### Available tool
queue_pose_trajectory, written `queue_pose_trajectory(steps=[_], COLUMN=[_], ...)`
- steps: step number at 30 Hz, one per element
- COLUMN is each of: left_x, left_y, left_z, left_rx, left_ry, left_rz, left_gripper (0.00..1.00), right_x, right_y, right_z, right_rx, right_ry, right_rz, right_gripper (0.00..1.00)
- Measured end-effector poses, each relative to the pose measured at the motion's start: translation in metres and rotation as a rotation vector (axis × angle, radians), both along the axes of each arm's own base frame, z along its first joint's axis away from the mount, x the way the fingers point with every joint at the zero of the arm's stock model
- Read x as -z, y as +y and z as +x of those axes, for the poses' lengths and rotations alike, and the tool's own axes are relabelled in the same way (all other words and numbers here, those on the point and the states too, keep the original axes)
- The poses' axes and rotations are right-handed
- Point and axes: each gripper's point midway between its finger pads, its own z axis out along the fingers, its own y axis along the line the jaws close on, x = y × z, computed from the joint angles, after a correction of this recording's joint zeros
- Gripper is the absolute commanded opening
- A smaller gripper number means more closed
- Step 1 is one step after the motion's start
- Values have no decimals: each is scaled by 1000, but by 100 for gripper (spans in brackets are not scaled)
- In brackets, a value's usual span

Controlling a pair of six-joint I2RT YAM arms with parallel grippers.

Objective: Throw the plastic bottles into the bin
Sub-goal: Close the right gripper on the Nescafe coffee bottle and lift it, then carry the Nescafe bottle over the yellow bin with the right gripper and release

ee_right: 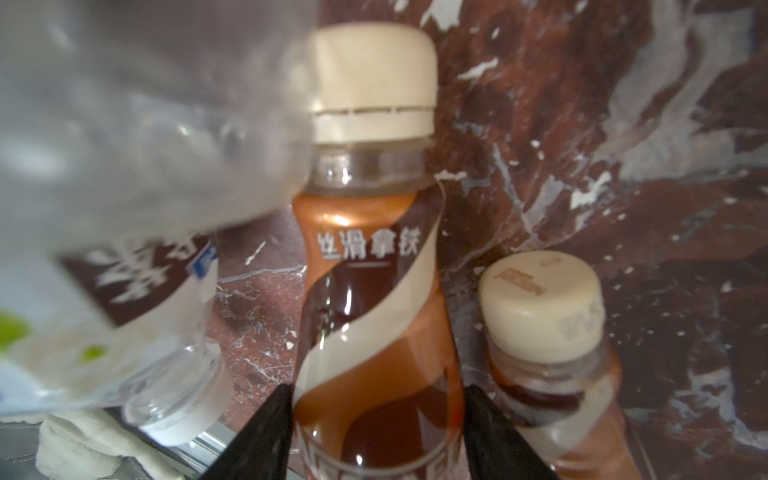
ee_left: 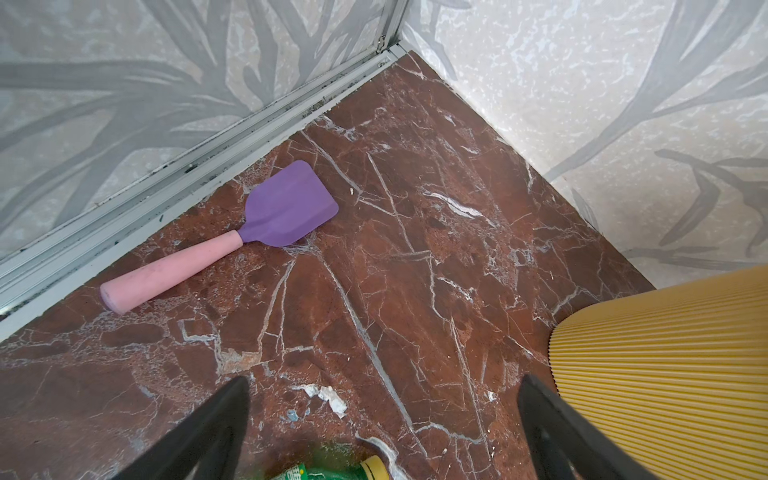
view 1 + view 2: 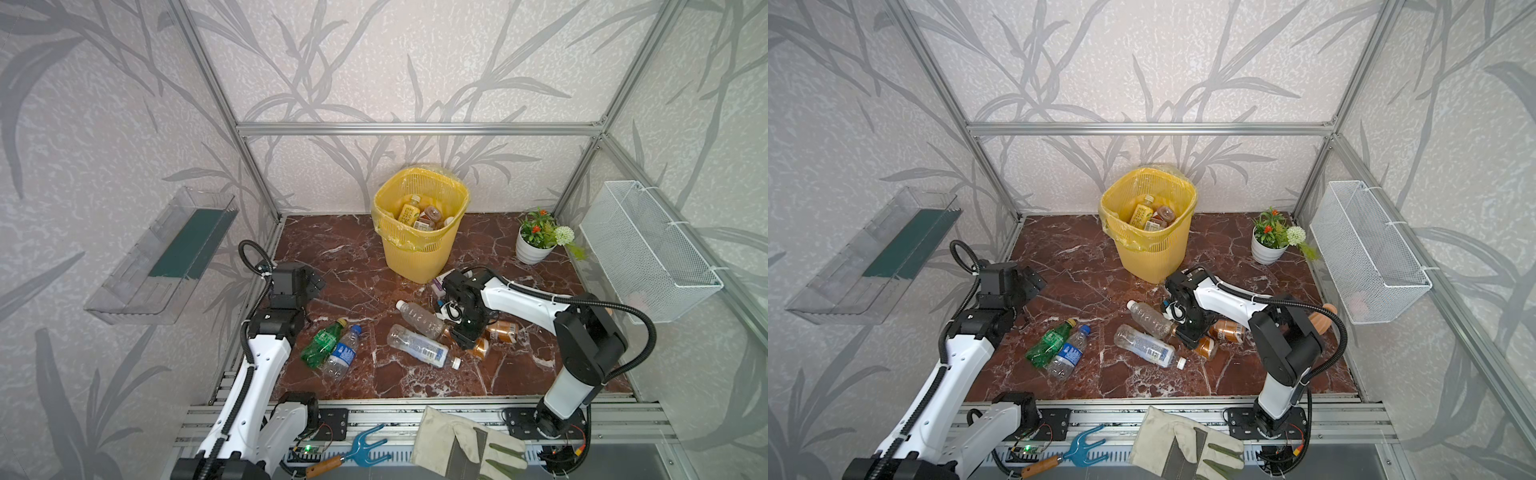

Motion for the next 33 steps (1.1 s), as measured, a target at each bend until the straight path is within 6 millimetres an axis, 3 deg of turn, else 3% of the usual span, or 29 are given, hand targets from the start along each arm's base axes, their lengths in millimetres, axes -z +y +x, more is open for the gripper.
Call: queue_pose_trajectory(steps=[10, 23, 28, 33], left_x=[0, -1, 0, 1], left_y=[0, 1, 2, 2], left_z=[0, -1, -1, -2], left_rx=[0, -5, -6, -5], left_ry=[-1, -2, 1, 4], left_rz=[-1, -1, -1, -1], left_gripper=[99, 99, 99, 99], right_x=[7, 4, -12, -46], right_y=[3, 6, 10, 7], right_z=[-1, 2, 7, 18], right_rx=[-8, -8, 3, 43], right_ry=[22, 13, -31, -121], right_rz=[-17, -1, 55, 142], right_gripper=[62, 50, 50, 51])
